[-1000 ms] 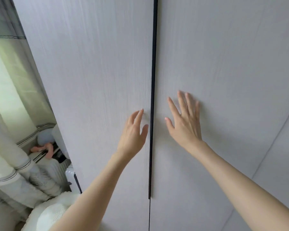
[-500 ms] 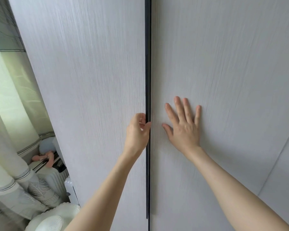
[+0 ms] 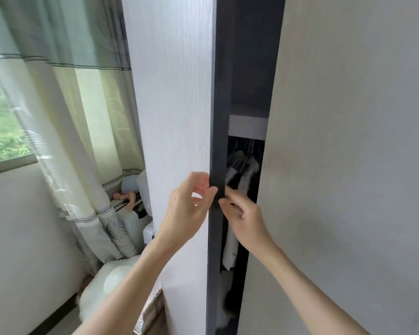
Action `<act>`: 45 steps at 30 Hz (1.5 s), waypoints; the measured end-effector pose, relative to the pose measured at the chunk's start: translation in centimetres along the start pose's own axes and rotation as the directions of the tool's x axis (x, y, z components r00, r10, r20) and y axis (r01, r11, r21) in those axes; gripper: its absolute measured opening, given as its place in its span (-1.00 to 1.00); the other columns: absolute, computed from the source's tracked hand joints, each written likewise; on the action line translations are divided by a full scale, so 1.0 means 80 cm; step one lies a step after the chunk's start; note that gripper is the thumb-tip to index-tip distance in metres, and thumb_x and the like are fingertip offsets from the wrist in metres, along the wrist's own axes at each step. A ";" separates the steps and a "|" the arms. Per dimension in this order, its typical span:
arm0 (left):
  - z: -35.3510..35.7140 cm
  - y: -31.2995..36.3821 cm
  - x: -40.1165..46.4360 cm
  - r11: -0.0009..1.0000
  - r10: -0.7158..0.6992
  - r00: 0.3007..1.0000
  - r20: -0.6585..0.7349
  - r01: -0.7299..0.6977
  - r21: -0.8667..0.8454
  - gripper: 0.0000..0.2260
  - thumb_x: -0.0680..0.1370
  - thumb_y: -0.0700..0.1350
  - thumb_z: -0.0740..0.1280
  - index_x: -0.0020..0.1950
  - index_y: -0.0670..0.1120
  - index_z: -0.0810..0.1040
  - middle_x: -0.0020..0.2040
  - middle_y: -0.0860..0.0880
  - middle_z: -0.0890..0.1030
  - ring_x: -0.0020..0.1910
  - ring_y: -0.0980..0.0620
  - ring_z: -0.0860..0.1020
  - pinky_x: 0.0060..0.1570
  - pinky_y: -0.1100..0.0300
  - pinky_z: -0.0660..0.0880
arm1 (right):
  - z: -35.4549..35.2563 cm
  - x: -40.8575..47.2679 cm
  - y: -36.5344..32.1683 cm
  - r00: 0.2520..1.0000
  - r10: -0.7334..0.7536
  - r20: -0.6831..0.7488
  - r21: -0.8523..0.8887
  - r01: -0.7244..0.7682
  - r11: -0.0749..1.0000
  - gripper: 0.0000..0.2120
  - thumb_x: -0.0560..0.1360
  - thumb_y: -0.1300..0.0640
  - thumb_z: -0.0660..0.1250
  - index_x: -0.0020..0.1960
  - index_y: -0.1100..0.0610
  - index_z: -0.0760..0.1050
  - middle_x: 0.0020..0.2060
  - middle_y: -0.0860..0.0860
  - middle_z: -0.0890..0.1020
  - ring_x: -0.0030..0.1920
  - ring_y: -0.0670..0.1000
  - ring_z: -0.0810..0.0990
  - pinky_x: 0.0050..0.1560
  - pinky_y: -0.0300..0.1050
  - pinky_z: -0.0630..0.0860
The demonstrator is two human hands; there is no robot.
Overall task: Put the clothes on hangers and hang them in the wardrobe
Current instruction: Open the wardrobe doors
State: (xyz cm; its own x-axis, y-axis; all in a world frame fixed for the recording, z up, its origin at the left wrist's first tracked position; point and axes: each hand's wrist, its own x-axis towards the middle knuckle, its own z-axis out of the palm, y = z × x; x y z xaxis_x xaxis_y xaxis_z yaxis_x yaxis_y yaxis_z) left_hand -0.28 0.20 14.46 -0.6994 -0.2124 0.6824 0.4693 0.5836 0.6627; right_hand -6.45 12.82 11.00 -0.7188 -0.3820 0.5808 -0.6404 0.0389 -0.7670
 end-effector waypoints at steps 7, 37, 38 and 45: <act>-0.063 0.001 -0.046 0.997 -0.071 0.985 -0.156 0.070 -0.013 -0.93 0.53 -0.12 0.32 -0.02 0.01 0.48 -0.13 0.08 0.58 -0.09 0.10 0.57 -0.09 0.26 0.52 | 0.051 -0.034 -0.017 0.945 -0.298 0.137 -0.037 0.306 0.951 -0.53 0.55 0.23 0.23 0.43 0.10 0.20 0.11 -0.21 0.47 0.09 -0.24 0.50 0.14 -0.37 0.43; -0.339 -0.102 -0.067 0.867 -0.130 0.838 -0.529 0.355 0.349 -0.51 0.54 -0.26 0.29 0.44 -0.03 0.26 0.09 -0.05 0.44 0.04 0.08 0.49 -0.03 0.43 0.45 | 0.341 0.066 -0.093 0.588 -0.349 0.729 -0.344 0.756 0.557 -0.09 0.46 0.48 0.14 0.42 -0.08 -0.41 0.33 -0.13 -0.52 0.39 -0.02 -0.49 0.46 0.01 -0.23; -0.341 -0.106 -0.067 0.862 -0.116 0.845 -0.522 0.347 0.370 -0.51 0.55 -0.26 0.28 0.45 -0.04 0.25 0.11 -0.05 0.44 0.07 0.06 0.48 0.05 0.32 0.46 | 0.346 0.068 -0.094 0.593 -0.351 0.725 -0.338 0.750 0.569 -0.09 0.45 0.49 0.14 0.42 -0.09 -0.40 0.35 -0.12 -0.50 0.40 -0.02 -0.46 0.46 0.00 -0.21; -0.321 -0.092 -0.057 0.624 0.228 0.925 -0.303 0.100 0.775 -0.46 0.55 -0.16 0.22 0.50 -0.09 0.13 0.52 -0.14 0.08 0.51 -0.09 -0.05 0.43 -0.08 0.08 | 0.315 0.079 -0.077 0.762 -0.444 0.472 -0.469 0.643 0.606 -0.41 0.56 0.10 0.19 0.50 0.00 0.01 0.49 0.08 0.14 0.48 0.11 0.13 0.43 0.09 -0.01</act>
State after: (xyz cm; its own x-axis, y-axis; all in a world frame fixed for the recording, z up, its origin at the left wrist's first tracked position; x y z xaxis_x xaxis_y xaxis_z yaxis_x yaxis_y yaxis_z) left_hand 13.32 -23.26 14.43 -0.3763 -0.3010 0.8763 -0.1950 0.9503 0.2427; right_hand -0.24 -13.09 12.50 -0.1360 -0.7437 0.6545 -0.9768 0.2109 0.0368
